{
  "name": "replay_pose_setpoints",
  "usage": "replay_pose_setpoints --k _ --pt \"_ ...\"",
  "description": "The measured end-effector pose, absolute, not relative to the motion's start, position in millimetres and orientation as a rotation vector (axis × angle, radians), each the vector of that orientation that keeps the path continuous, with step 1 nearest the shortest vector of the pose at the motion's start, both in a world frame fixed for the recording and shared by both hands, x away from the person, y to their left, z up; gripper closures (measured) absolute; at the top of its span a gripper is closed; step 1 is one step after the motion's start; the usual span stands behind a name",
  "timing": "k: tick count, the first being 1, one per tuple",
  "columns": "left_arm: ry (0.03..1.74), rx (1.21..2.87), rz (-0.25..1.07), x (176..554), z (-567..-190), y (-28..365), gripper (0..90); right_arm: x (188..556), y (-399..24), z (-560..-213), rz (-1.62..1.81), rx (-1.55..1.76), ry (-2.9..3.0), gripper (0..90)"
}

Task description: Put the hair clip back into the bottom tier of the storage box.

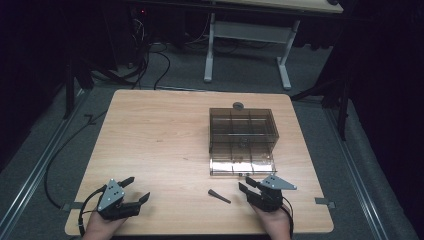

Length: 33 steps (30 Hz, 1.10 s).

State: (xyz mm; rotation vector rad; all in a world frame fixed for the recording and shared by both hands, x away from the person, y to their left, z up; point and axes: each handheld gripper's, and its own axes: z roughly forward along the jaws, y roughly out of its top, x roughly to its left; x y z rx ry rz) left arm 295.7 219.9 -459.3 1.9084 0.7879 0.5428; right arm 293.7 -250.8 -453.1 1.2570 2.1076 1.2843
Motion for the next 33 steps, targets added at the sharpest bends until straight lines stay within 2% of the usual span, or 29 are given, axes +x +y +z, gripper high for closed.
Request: replay_pose_setpoints --k 23,33 --pt "0.775 1.916 0.521 296 -459 220 22.5 294 -236 -452 1.206 1.195 2.212 60.5" --pt "0.778 1.915 0.524 296 -459 220 22.5 293 -198 -450 1.23 1.059 2.35 63.3"
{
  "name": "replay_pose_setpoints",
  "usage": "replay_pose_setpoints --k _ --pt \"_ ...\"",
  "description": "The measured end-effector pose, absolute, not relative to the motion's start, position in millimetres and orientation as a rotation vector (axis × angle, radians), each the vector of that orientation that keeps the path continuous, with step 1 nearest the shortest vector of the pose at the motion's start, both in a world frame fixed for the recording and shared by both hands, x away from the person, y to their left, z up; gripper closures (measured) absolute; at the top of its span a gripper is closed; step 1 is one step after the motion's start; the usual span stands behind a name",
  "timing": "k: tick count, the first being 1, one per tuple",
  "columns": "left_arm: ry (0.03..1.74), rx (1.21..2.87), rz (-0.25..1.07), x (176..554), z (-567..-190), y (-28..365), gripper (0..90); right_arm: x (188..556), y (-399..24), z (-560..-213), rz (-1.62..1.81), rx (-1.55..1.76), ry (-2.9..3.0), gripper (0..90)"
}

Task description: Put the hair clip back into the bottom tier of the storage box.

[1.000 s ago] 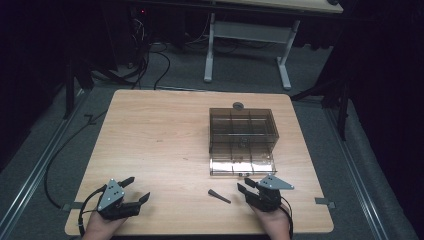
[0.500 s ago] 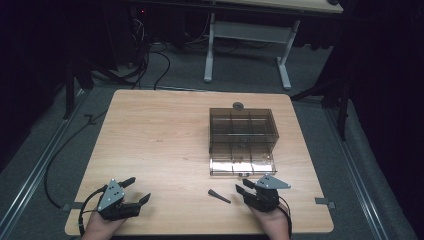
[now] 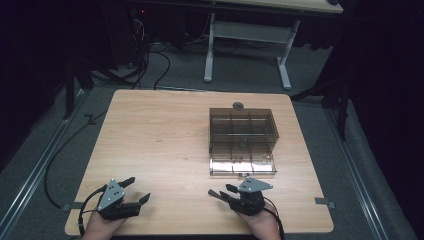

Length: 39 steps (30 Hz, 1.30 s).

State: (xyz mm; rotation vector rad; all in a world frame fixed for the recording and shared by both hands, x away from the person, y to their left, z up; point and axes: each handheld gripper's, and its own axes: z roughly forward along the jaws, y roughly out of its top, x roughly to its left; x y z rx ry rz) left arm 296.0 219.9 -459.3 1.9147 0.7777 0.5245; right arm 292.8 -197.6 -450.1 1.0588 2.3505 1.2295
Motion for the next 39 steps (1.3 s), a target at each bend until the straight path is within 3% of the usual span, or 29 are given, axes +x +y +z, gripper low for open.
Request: replay_pose_setpoints --k 13,39 --pt "0.772 1.917 0.518 296 -459 220 22.4 298 -174 -456 1.162 0.997 2.439 72.9" --pt "0.767 1.925 0.519 296 -459 219 22.5 298 -171 -458 1.118 0.993 2.45 81.5"
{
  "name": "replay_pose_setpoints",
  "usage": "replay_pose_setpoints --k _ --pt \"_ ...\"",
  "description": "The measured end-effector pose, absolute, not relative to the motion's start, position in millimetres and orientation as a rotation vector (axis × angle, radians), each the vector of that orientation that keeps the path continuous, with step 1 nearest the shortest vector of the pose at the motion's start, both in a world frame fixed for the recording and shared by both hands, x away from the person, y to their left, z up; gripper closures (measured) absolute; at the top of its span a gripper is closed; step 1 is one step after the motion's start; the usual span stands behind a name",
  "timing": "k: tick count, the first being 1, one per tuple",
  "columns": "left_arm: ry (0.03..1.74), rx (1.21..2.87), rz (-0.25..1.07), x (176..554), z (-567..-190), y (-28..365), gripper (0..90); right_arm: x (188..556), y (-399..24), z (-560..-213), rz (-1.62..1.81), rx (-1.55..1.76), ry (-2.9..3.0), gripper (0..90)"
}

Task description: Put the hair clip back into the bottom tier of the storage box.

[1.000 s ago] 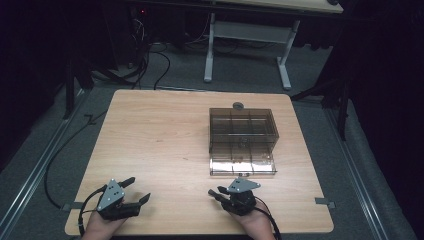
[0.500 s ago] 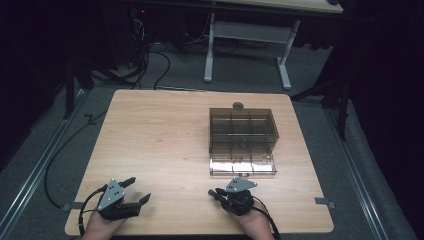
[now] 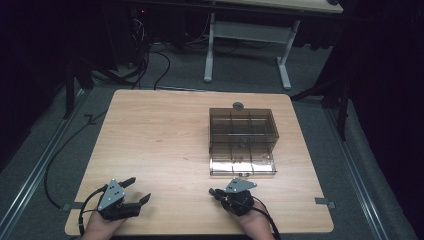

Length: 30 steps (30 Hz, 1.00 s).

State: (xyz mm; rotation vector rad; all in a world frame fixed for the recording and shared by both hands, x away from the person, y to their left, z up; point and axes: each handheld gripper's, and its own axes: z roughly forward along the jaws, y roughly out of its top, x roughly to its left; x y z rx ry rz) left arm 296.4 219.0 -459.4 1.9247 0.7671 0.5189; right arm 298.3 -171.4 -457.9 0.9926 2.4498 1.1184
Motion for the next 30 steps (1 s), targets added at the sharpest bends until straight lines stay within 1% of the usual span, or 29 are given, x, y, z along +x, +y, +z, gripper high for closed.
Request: replay_pose_setpoints --k 11,21,29,30 --pt "0.765 1.926 0.519 296 -459 219 22.5 295 -181 -451 1.121 1.004 2.406 81.6" --pt "0.763 1.927 0.518 296 -459 219 22.6 289 -207 -449 1.125 1.081 2.336 81.6" --pt "0.761 1.93 0.522 296 -459 218 22.8 282 -234 -446 1.109 1.158 2.256 81.6" --pt "0.761 1.931 0.523 296 -459 218 22.8 280 -242 -446 1.099 1.183 2.233 81.5"
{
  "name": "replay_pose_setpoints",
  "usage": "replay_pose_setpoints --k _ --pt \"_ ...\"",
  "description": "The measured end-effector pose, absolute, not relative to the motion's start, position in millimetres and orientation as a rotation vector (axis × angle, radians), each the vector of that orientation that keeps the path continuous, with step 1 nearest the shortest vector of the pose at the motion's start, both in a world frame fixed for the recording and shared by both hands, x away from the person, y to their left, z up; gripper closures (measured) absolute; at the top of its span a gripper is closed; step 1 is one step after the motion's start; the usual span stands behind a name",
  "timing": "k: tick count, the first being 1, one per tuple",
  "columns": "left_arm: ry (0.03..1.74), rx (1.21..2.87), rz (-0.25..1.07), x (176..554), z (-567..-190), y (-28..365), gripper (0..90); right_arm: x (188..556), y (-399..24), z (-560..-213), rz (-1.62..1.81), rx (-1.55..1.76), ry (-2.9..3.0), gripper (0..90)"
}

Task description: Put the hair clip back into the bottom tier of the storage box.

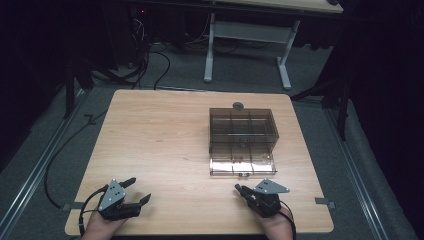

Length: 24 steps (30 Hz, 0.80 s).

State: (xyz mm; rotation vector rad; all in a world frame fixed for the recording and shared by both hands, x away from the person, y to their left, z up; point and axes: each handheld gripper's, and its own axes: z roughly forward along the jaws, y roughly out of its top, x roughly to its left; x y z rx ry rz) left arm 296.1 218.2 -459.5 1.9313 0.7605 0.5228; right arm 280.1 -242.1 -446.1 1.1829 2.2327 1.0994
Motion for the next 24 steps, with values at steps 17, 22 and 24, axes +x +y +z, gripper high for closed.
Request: replay_pose_setpoints --k 17,22,24 --pt "0.759 1.932 0.525 296 -460 218 22.8 271 -288 -447 1.033 1.334 2.111 81.5" --pt "0.76 1.933 0.524 296 -459 218 22.9 272 -291 -449 1.007 1.366 2.105 81.6" --pt "0.76 1.934 0.525 296 -459 218 22.9 273 -291 -450 0.999 1.378 2.106 81.5"
